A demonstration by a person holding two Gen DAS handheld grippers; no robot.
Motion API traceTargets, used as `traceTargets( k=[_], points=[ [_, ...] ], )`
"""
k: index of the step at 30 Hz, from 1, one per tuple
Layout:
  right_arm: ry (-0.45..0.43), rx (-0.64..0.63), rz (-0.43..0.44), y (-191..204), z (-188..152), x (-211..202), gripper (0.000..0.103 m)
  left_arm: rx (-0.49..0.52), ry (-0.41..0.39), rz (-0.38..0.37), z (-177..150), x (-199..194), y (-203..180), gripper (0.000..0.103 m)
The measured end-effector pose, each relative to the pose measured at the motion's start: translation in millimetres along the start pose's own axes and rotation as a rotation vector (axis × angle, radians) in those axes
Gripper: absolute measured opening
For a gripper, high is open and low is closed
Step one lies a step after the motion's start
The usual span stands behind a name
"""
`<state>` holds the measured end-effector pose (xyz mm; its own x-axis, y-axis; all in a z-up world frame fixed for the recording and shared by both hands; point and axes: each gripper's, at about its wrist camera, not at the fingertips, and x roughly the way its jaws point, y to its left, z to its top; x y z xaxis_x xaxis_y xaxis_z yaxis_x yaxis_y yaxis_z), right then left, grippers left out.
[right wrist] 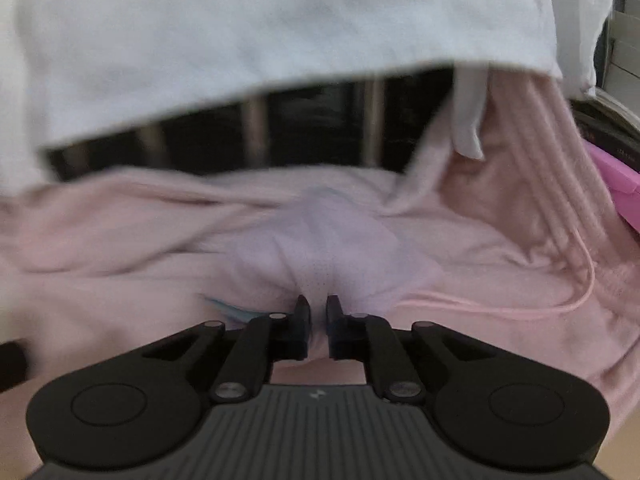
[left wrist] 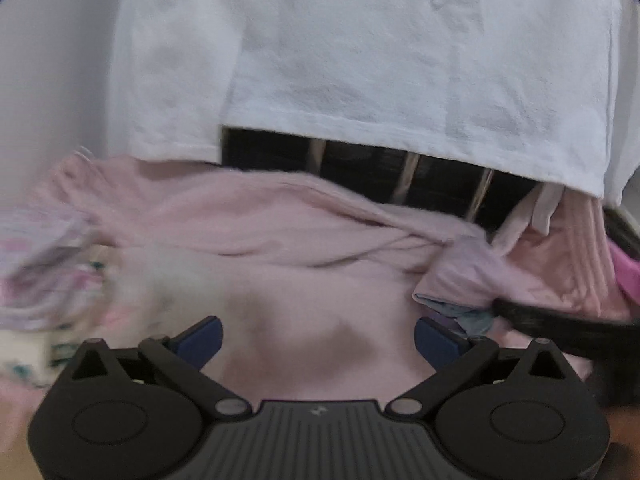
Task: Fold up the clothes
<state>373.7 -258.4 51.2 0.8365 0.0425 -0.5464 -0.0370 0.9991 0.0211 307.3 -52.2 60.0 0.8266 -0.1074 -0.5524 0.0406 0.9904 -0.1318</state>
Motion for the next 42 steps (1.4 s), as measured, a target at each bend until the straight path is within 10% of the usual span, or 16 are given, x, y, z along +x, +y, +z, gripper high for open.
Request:
traceTargets(
  k=[5, 8, 13, 20, 23, 24, 28, 33, 38, 42],
  points=[
    [-0.132, -0.196, 0.176, -3, -17, -160, 0.007, 0.183, -0.081, -0.078, -40, -104, -8, 0.103],
    [-0.175, -0.268, 0.259, -1, -25, -251, 0.007, 0.08, -0.073, -0.082, -70, -172, 2, 0.103],
    [-0.212, -0.36, 0.297, 29, -45, -382, 0.007, -0.099, -0.062, -0.367, -109, -299, 23, 0.103],
    [-0.227, -0.261, 0.438, 56, -63, -505, 0.007, -0.037, -0.342, -0.272, -127, -436, 17, 0.095],
    [-0.235, -0.185, 0.517, 52, -67, -523, 0.007, -0.032, -0.36, -0.231, -119, -462, 19, 0.041],
    [-0.232, -0.134, 0.536, 43, -68, -519, 0.007, -0.071, -0.372, -0.216, -115, -466, 22, 0.041],
    [-0.173, 0.123, 0.447, -3, -86, -459, 0.008, -0.095, -0.309, -0.186, -126, -452, 33, 0.089],
    [0.106, 0.206, 0.033, -54, -169, -360, 0.037, -0.01, -0.147, -0.144, -161, -413, 44, 0.089],
    [0.044, 0.293, 0.048, -59, -239, -387, 0.052, 0.008, 0.036, -0.146, -212, -347, 28, 0.087],
    [0.006, 0.108, 0.058, -31, -264, -396, 0.058, 0.067, 0.103, -0.212, -228, -310, -18, 0.087]
  ],
)
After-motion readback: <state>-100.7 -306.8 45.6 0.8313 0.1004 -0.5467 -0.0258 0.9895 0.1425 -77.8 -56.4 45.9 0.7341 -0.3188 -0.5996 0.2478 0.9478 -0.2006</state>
